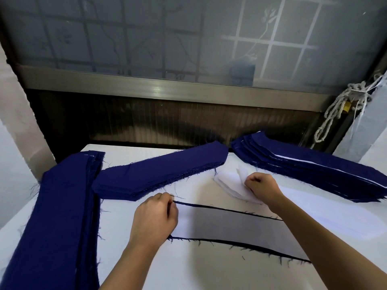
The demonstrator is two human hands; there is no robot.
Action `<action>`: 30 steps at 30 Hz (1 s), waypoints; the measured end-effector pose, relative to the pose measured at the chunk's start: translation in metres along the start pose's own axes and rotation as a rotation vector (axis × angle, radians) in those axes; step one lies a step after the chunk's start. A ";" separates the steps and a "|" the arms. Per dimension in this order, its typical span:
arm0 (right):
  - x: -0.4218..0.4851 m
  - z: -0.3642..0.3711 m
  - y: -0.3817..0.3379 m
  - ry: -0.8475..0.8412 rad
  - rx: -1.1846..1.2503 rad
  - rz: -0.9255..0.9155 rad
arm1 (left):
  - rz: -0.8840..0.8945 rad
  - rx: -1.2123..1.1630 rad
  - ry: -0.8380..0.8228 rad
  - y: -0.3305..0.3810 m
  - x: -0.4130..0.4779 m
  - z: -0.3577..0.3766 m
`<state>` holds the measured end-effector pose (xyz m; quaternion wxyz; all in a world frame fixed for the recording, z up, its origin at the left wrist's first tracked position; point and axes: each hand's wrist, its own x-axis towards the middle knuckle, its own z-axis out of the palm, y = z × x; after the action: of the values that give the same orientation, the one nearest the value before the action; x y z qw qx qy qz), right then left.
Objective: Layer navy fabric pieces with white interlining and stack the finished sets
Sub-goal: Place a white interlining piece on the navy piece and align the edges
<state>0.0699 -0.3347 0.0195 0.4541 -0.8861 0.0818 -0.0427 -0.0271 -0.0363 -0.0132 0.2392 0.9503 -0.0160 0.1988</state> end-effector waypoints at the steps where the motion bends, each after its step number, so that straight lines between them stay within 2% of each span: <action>1: -0.001 -0.001 0.000 0.000 0.019 0.004 | -0.001 -0.001 0.000 0.000 0.000 0.000; 6: -0.012 -0.010 -0.012 0.028 -0.007 -0.049 | -0.006 -0.044 0.016 0.002 -0.001 -0.002; 8: -0.021 -0.011 -0.023 0.038 -0.090 -0.132 | -0.003 -0.064 0.021 0.002 -0.001 -0.002; 14: -0.073 0.020 -0.061 -0.134 -0.414 -0.464 | 0.063 -0.068 0.046 0.002 -0.003 -0.005; 21: -0.118 0.096 -0.072 -0.134 -0.606 -0.750 | 0.193 -0.007 0.075 0.000 -0.007 -0.010; 25: -0.112 0.106 -0.059 -0.136 -0.454 -0.709 | 0.235 0.046 0.142 0.004 -0.006 -0.008; 30: -0.101 0.092 -0.049 -0.171 -0.375 -0.620 | 0.296 -0.051 0.242 0.002 -0.008 -0.010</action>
<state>-0.0105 -0.2144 0.0050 0.2548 -0.9370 -0.2223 -0.0882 -0.0387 -0.0344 -0.0074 0.2316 0.9003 -0.1316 0.3443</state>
